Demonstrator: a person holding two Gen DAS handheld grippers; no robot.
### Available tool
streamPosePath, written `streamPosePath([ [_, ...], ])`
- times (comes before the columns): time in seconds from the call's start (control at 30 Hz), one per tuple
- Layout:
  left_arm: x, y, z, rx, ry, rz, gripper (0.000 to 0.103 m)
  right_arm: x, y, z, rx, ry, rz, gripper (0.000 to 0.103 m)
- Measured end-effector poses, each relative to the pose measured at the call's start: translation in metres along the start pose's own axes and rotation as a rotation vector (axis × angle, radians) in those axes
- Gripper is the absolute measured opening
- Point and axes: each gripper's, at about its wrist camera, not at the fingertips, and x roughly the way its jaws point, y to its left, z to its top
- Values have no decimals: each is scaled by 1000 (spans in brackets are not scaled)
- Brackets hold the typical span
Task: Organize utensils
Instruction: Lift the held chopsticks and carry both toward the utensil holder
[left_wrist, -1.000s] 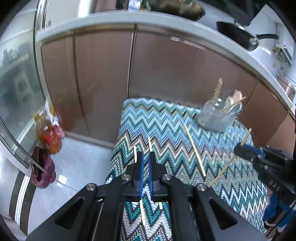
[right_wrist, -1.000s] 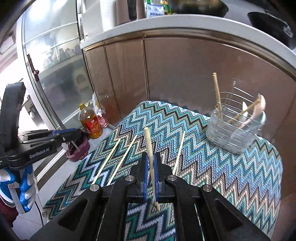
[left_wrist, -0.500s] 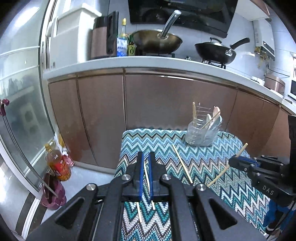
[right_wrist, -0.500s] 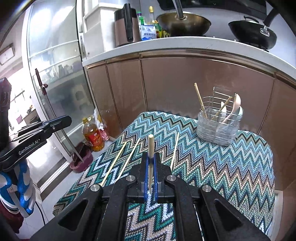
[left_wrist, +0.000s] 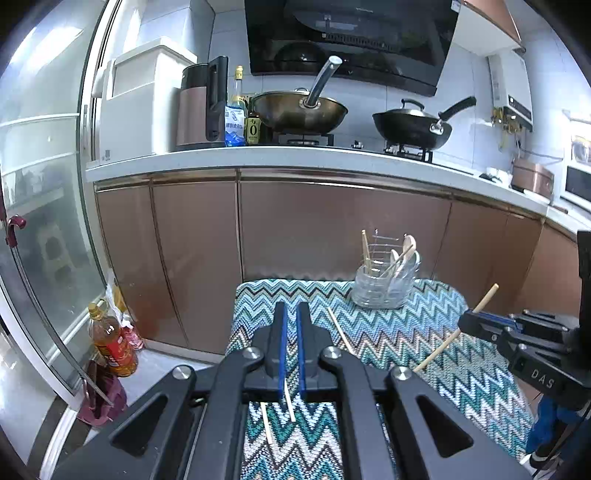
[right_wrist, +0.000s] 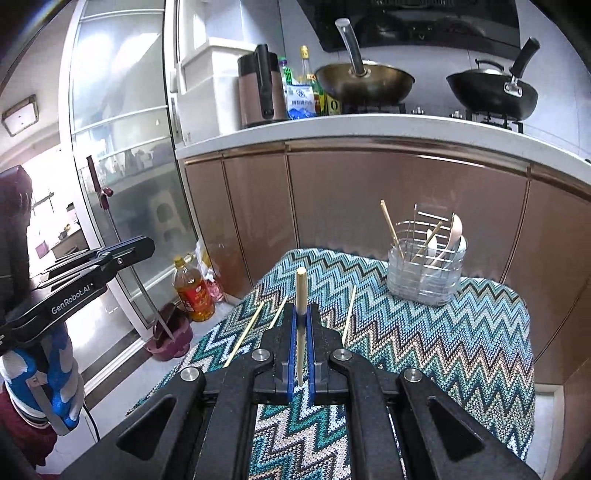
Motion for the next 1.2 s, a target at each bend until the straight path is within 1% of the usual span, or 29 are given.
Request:
streamPosePath([
  [0.17, -12, 9, 7, -54, -17, -57, 4, -16, 2, -2, 3, -24, 0, 5],
  [0.4, -33, 12, 15, -76, -86, -69, 4, -36, 3, -4, 4, -60, -5, 5],
  [0.57, -37, 15, 18, -97, -99, -89, 4, -48, 1, -5, 10, -94, -4, 5],
  [0.63, -33, 17, 16, -101, -85, -82, 4, -50, -1, -5, 16, -99, -5, 5],
  [0.7, -21, 22, 14, -121, -40, -86, 4, -50, -4, -7, 24, -96, -6, 5],
  [0.8, 11, 34, 6, -170, 89, -92, 6, -44, -11, -10, 43, -84, -2, 5],
  [0.9, 60, 46, -6, -214, 268, -131, 7, -34, -19, -14, 65, -70, 5, 5],
  [0.97, 86, 51, -14, -225, 349, -140, 16, -25, -26, -16, 82, -58, 14, 5],
  [1.0, 105, 54, -19, -234, 402, -144, 24, -21, -29, -18, 90, -54, 18, 5],
  [1.03, 117, 55, -24, -239, 430, -140, 30, -18, -31, -19, 97, -50, 21, 5],
  [1.07, 132, 57, -28, -244, 467, -136, 30, -13, -36, -21, 108, -43, 26, 5],
  [1.1, 142, 57, -31, -245, 486, -131, 30, -10, -39, -22, 114, -39, 29, 5],
  [1.2, 184, 62, -44, -231, 578, -79, 30, 1, -50, -25, 138, -24, 35, 5],
])
